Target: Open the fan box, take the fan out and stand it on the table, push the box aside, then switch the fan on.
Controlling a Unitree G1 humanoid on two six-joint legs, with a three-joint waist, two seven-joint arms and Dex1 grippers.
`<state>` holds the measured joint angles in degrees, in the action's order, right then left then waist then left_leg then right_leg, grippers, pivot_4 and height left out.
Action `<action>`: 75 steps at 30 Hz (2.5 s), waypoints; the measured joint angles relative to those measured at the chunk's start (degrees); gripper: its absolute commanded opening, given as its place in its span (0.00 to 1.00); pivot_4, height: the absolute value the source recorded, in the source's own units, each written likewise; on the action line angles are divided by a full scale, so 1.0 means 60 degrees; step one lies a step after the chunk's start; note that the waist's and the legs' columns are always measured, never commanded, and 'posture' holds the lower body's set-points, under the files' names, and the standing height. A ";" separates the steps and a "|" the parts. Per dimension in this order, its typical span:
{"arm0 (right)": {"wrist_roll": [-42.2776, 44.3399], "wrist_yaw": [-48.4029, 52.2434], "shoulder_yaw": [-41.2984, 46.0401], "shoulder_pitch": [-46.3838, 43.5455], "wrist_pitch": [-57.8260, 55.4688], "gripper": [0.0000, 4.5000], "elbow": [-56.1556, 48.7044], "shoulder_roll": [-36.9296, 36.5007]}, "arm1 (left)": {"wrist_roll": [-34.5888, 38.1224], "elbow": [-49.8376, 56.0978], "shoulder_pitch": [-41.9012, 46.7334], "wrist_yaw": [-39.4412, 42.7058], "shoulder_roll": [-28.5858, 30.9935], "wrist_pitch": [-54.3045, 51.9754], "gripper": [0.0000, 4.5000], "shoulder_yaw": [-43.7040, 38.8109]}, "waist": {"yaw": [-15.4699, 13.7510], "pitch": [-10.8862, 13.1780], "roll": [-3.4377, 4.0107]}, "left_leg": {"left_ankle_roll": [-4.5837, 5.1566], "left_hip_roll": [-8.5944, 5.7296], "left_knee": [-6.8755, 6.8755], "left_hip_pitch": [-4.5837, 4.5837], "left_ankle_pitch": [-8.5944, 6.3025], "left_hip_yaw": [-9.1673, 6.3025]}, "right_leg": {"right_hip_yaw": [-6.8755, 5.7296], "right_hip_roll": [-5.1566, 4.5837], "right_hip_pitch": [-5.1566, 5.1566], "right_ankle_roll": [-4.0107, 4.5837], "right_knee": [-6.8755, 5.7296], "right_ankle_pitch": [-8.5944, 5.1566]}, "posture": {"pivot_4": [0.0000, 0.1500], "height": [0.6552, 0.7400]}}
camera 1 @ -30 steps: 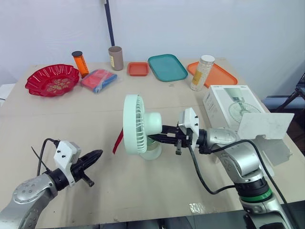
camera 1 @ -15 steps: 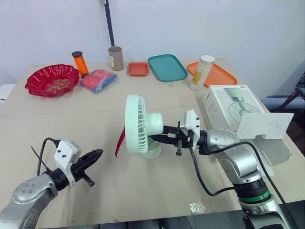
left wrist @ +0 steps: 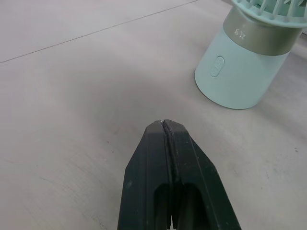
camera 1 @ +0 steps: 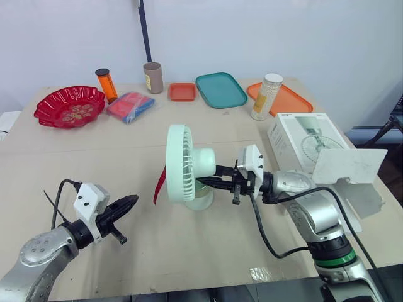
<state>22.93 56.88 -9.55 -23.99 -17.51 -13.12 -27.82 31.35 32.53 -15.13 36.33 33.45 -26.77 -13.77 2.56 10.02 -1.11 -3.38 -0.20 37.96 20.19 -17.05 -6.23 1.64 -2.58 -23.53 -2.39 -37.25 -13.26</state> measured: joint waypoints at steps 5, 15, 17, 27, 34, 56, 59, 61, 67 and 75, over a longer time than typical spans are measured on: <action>-0.0043 0.0028 0.0000 0.0001 0.0075 0.34 0.0029 -0.0002 | -0.0049 -0.0001 0.0018 -0.0005 -0.0016 0.0004 0.00 0.0046 | 0.0000 0.0000 0.0000 | 0.0000 0.0000 0.0000 -0.0003 0.0000 0.0000 | 0.0000 0.0000 0.0005 -0.0001 0.0001 0.0000 | 1.00 1.00; -0.0227 0.0014 0.0000 0.0058 0.0161 0.97 0.0197 -0.0010 | -0.0210 -0.0033 0.0163 -0.0009 -0.0138 0.0066 0.00 0.0155 | -0.0002 0.0001 0.0000 | 0.0002 0.0000 -0.0004 -0.0003 -0.0001 -0.0001 | -0.0001 0.0000 0.0005 -0.0001 0.0007 -0.0001 | 1.00 1.00; -0.0227 0.0020 0.0001 0.0058 0.0181 0.97 0.0197 -0.0010 | -0.0245 -0.0051 0.0181 -0.0007 -0.0157 0.0080 0.00 0.0193 | -0.0002 0.0001 0.0000 | 0.0002 0.0000 -0.0005 -0.0003 -0.0001 -0.0001 | -0.0001 0.0000 0.0005 -0.0001 0.0007 -0.0001 | 1.00 1.00; -0.0227 0.0058 0.0001 0.0130 0.0192 0.97 0.0195 -0.0183 | -0.0359 -0.0088 0.0263 0.0007 -0.0208 0.0152 0.00 0.0340 | -0.0003 0.0001 0.0000 | 0.0002 0.0000 -0.0005 -0.0003 -0.0001 -0.0002 | -0.0001 0.0000 0.0005 -0.0001 0.0008 -0.0001 | 1.00 1.00; -0.0202 0.0023 0.0382 0.0634 0.0045 0.97 -0.0041 -0.0847 | -0.0354 -0.0089 0.0077 0.0105 -0.0149 0.0272 0.00 0.0246 | -0.0008 0.0001 0.0000 | 0.0005 -0.0001 -0.0005 -0.0001 -0.0003 -0.0001 | -0.0001 -0.0001 0.0007 -0.0003 0.0012 -0.0003 | 1.00 1.00; 0.1382 -0.1035 0.3738 0.4567 -0.2253 1.00 -0.4050 -0.2846 | 0.0388 0.0294 -0.1744 0.2399 0.1213 0.0567 1.00 -0.1809 | -0.0078 0.0002 -0.0004 | 0.0044 0.0000 -0.0002 -0.0003 -0.0025 0.0003 | 0.0002 0.0003 0.0022 -0.0017 0.0026 -0.0026 | 1.00 1.00; 0.1339 -0.1161 0.3995 0.5162 -0.2204 1.00 -0.4278 -0.2848 | 0.0380 0.0400 -0.2126 0.2811 0.1291 0.0800 1.00 -0.1848 | -0.0104 0.0002 -0.0003 | 0.0044 -0.0002 0.0000 -0.0008 -0.0025 0.0004 | 0.0002 0.0001 0.0032 -0.0017 0.0027 -0.0028 | 1.00 1.00; 0.1336 -0.1241 0.4274 0.5485 -0.2182 1.00 -0.4357 -0.2847 | 0.0352 0.0445 -0.2249 0.2990 0.1301 0.0998 1.00 -0.1873 | -0.0107 0.0002 -0.0003 | 0.0044 -0.0001 0.0002 -0.0007 -0.0024 0.0005 | 0.0001 0.0003 0.0036 -0.0016 0.0028 -0.0032 | 1.00 1.00; 0.0814 -0.1082 0.4767 0.6260 -0.1146 1.00 -0.4362 -0.2848 | -0.0094 0.0482 -0.2343 0.3214 0.1286 0.1909 1.00 -0.1892 | -0.0108 0.0000 -0.0002 | 0.0045 0.0000 0.0000 -0.0006 -0.0026 0.0010 | 0.0005 0.0004 0.0044 -0.0019 0.0027 -0.0046 | 1.00 1.00; 0.0677 -0.1001 0.5204 0.6543 -0.0554 1.00 -0.4317 -0.2845 | -0.0320 0.0288 -0.2539 0.3477 0.0950 0.3043 1.00 -0.1906 | -0.0113 -0.0001 -0.0004 | 0.0046 0.0000 0.0000 -0.0005 -0.0026 0.0014 | 0.0009 0.0003 0.0048 -0.0018 0.0027 -0.0046 | 1.00 1.00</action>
<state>27.00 50.87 21.67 15.26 -20.83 -39.03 -44.89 29.44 34.26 -30.36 57.19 39.15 -8.51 -25.20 1.88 10.01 -1.14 -3.11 -0.21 37.96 20.16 -17.21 -6.15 1.69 -2.56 -23.25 -2.50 -37.09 -13.53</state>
